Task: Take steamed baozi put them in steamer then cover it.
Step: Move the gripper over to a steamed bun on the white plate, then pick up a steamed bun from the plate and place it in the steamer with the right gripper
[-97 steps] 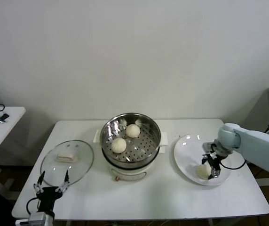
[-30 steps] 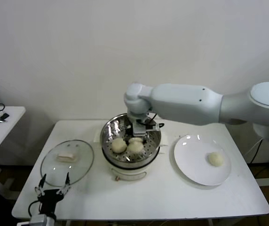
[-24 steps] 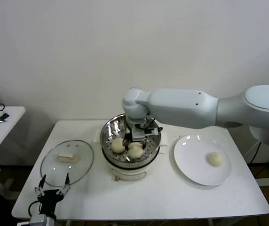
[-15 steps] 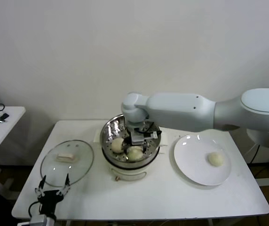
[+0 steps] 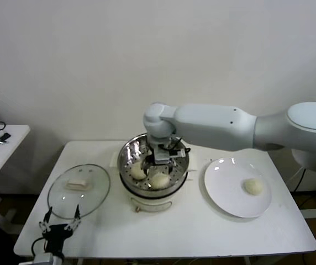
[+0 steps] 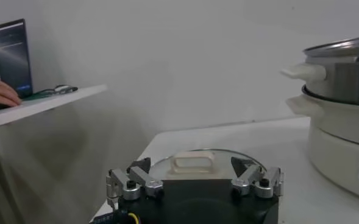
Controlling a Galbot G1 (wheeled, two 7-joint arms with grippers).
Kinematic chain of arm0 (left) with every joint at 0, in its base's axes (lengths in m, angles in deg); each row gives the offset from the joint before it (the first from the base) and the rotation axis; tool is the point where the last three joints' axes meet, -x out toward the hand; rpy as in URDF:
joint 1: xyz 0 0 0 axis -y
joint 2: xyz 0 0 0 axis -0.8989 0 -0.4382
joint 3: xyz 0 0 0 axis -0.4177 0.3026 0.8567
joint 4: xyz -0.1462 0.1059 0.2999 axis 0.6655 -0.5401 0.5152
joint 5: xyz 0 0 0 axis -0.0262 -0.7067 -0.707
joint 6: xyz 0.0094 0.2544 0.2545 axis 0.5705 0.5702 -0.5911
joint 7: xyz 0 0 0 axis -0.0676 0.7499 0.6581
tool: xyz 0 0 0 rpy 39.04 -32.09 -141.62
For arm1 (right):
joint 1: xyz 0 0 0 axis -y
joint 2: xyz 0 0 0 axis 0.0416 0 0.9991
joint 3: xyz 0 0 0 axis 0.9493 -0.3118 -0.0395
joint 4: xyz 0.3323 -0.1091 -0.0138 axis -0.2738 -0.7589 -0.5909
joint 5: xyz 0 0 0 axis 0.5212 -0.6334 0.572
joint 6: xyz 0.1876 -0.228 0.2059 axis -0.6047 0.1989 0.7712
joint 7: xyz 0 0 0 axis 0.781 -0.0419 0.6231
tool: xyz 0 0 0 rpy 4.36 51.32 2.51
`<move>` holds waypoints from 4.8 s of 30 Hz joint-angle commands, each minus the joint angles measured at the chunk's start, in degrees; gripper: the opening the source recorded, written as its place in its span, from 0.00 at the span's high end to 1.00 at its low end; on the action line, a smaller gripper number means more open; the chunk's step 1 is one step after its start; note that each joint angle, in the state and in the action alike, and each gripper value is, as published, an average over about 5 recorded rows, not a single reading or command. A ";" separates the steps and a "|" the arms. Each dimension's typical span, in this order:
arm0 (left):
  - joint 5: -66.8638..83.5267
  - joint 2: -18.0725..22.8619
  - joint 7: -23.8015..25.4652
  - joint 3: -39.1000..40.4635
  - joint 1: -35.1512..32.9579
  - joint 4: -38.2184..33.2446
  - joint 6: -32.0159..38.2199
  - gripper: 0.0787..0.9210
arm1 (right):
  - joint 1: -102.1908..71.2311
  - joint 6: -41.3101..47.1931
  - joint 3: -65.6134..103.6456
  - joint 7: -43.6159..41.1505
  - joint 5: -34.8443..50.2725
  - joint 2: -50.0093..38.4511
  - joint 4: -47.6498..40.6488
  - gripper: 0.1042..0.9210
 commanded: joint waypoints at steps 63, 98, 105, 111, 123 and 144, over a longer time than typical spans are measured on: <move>2.87 -0.73 -0.53 -0.77 -1.95 -2.89 -1.04 0.12 | -32.14 32.63 22.35 4.12 1.19 -30.14 -27.69 0.12; 2.68 -0.42 -0.41 -0.32 -2.44 -3.72 -1.12 0.12 | -10.93 37.29 3.72 5.05 21.07 -28.61 -22.28 0.32; 2.77 -0.89 0.75 0.59 -3.34 -4.96 -0.92 0.12 | 7.09 41.87 -12.08 7.26 40.76 -22.60 -16.88 0.32; 2.74 -0.94 1.86 1.73 -3.38 -6.25 -0.88 0.12 | 15.20 44.19 -19.87 9.02 53.76 -15.69 -13.54 0.32; 1.09 -0.98 2.86 3.17 -1.95 -7.42 -0.53 0.12 | 19.52 46.18 -27.48 11.81 64.30 -1.47 -11.40 0.31; 1.24 -1.50 2.77 3.17 -1.54 -5.65 -0.22 0.12 | 8.72 48.15 -29.41 16.76 64.75 5.00 -14.22 0.31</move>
